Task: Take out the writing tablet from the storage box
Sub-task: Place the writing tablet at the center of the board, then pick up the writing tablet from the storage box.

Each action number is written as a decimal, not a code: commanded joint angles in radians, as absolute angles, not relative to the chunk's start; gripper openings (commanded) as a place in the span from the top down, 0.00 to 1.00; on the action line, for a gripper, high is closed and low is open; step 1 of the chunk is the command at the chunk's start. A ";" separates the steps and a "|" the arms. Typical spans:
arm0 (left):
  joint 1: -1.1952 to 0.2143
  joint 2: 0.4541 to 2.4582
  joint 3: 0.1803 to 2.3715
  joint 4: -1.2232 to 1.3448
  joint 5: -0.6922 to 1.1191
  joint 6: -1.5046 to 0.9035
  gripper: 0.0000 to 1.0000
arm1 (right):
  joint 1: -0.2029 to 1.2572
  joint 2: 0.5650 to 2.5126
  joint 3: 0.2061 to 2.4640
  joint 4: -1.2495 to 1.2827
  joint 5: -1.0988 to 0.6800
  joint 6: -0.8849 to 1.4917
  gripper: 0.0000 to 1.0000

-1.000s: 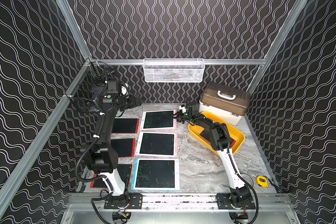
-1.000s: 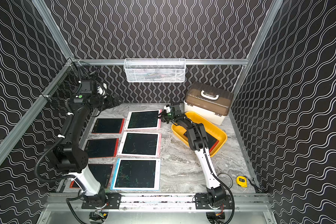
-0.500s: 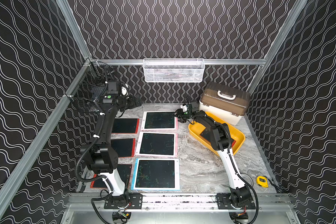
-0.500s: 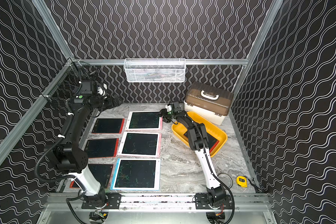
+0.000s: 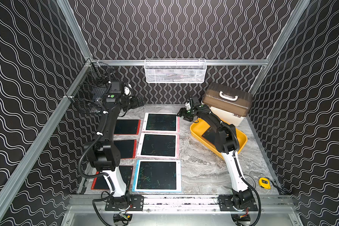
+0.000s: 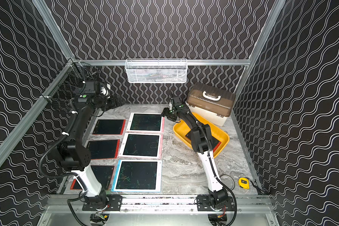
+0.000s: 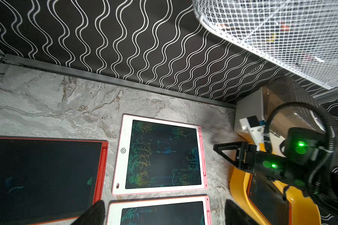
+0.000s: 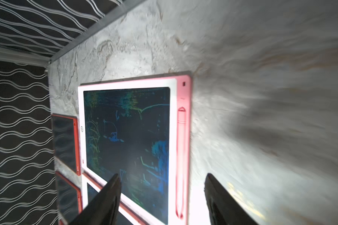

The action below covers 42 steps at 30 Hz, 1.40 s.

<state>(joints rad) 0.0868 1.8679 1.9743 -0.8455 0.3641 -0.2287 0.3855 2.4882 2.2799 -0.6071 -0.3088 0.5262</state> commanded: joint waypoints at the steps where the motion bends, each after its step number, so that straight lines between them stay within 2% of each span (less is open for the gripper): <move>1: 0.033 1.900 1.994 -0.824 0.323 -0.162 0.01 | 0.387 2.335 2.244 -0.635 -0.183 0.426 0.30; 4: -0.052 1.932 2.020 -0.797 0.342 -0.174 0.01 | 0.385 2.167 2.143 -0.658 -0.061 0.406 0.29; 8: -0.176 1.988 2.100 -0.787 0.336 -0.194 0.01 | 0.372 1.865 1.876 -0.688 0.144 0.451 0.23; 14: -0.363 2.042 2.111 -0.730 0.351 -0.249 0.01 | 0.313 1.494 1.523 -0.871 0.327 0.560 0.17; 21: -0.582 2.151 2.095 -0.681 0.263 -0.235 0.01 | 0.174 1.183 1.171 -0.990 0.374 0.658 0.12; 28: -0.717 2.332 2.237 -0.693 0.182 -0.214 0.01 | 0.051 1.067 0.956 -0.963 0.271 0.687 0.09; 35: -0.764 2.438 2.297 -0.690 0.058 -0.194 0.01 | 0.004 1.147 0.840 -0.874 0.256 0.734 0.11; 39: -0.767 2.450 2.290 -0.689 0.023 -0.189 0.01 | -0.034 1.214 0.804 -0.795 0.234 0.750 0.17; 41: -0.767 2.453 2.278 -0.688 0.003 -0.181 0.01 | -0.058 1.247 0.791 -0.752 0.221 0.747 0.23; 42: -0.768 2.457 2.279 -0.690 0.000 -0.174 0.01 | -0.066 1.263 0.789 -0.738 0.217 0.747 0.30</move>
